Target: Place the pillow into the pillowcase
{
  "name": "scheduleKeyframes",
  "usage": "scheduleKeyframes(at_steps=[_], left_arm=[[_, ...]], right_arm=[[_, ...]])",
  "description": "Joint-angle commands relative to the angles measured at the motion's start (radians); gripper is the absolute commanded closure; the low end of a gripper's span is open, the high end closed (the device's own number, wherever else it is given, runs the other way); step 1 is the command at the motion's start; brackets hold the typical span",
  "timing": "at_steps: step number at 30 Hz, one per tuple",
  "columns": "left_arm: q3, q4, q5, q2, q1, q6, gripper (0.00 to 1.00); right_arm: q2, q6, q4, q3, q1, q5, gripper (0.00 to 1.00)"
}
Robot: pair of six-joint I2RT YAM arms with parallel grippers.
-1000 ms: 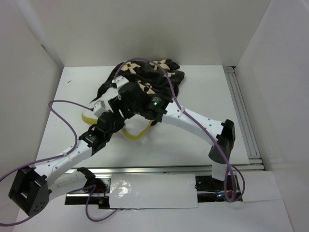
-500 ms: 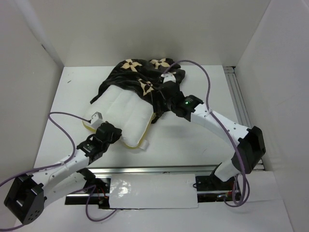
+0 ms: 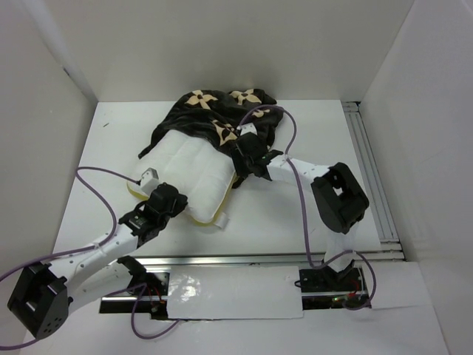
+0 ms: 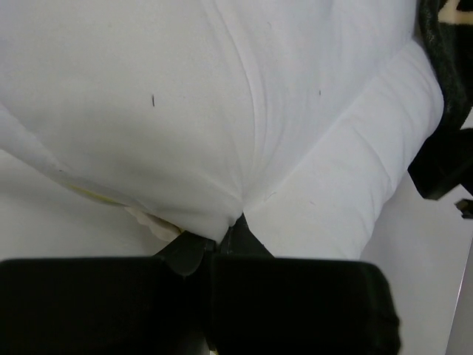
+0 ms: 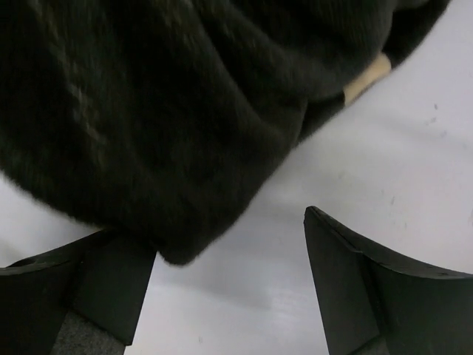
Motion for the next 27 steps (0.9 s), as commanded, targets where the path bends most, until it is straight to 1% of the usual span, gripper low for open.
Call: scheduleKeyframes(at_steps=[1, 2, 3, 4, 6, 7, 9, 10, 12, 13, 14, 15, 17, 18, 20, 21, 22, 24, 25, 27], left_arm=[[0.052, 0.030, -0.062, -0.035, -0.009, -0.005, 1.00], [0.052, 0.030, -0.062, -0.035, -0.009, -0.005, 1.00], [0.052, 0.030, -0.074, -0.035, -0.009, 0.005, 1.00], [0.052, 0.030, -0.074, -0.035, -0.009, 0.005, 1.00], [0.063, 0.030, -0.074, -0.035, -0.009, 0.015, 1.00], [0.076, 0.030, -0.074, -0.026, -0.009, 0.015, 1.00], [0.086, 0.044, -0.074, -0.015, -0.009, 0.025, 1.00], [0.086, 0.079, -0.063, -0.015, -0.009, 0.025, 1.00], [0.086, 0.121, -0.054, 0.004, -0.009, 0.025, 1.00], [0.086, 0.148, -0.043, 0.004, -0.009, 0.025, 1.00], [0.096, 0.200, -0.043, 0.004, -0.018, 0.011, 1.00], [0.115, 0.237, -0.034, 0.014, -0.018, 0.011, 1.00], [0.149, 0.295, -0.025, 0.014, -0.029, 0.011, 1.00], [0.190, 0.343, -0.025, 0.014, -0.046, 0.034, 1.00], [0.240, 0.378, -0.048, -0.001, -0.078, 0.034, 1.00], [0.241, 0.388, -0.063, -0.001, -0.096, 0.034, 1.00], [0.241, 0.411, -0.119, -0.013, -0.121, 0.034, 1.00], [0.223, 0.455, -0.157, -0.013, -0.152, 0.034, 1.00], [0.201, 0.455, -0.174, -0.013, -0.161, -0.010, 1.00], [0.201, 0.489, -0.184, 0.023, -0.161, 0.005, 1.00]], right_arm=[[0.061, -0.026, 0.132, 0.075, -0.037, 0.051, 0.16], [0.087, -0.015, 0.150, 0.084, -0.037, 0.051, 0.18], [0.087, -0.015, 0.166, 0.084, -0.047, 0.051, 0.25], [0.100, -0.015, 0.181, 0.075, -0.047, 0.042, 0.38], [0.086, 0.005, 0.192, 0.075, -0.047, 0.042, 0.81], [0.072, 0.014, 0.192, 0.075, -0.034, 0.031, 1.00], [0.008, -0.009, 0.142, 0.075, 0.002, 0.031, 1.00], [-0.017, -0.009, 0.120, 0.075, 0.018, 0.042, 1.00], [-0.101, -0.038, 0.053, 0.087, 0.067, 0.002, 1.00], [-0.129, -0.038, 0.027, 0.105, 0.081, -0.030, 1.00], [-0.173, -0.038, -0.001, 0.122, 0.093, -0.111, 1.00], [-0.192, -0.038, -0.068, 0.168, 0.116, -0.158, 1.00], [-0.224, -0.038, -0.127, 0.225, 0.131, -0.272, 1.00], [-0.250, -0.029, -0.179, 0.295, 0.150, -0.303, 1.00], [-0.285, -0.020, -0.214, 0.351, 0.170, -0.358, 1.00], [-0.296, -0.020, -0.215, 0.367, 0.180, -0.393, 1.00], [-0.296, -0.020, -0.215, 0.368, 0.200, -0.415, 1.00], [-0.307, -0.003, -0.205, 0.346, 0.200, -0.469, 1.00], [-0.292, 0.023, -0.216, 0.331, 0.200, -0.469, 1.00], [-0.269, 0.037, -0.245, 0.340, 0.200, -0.498, 1.00]])
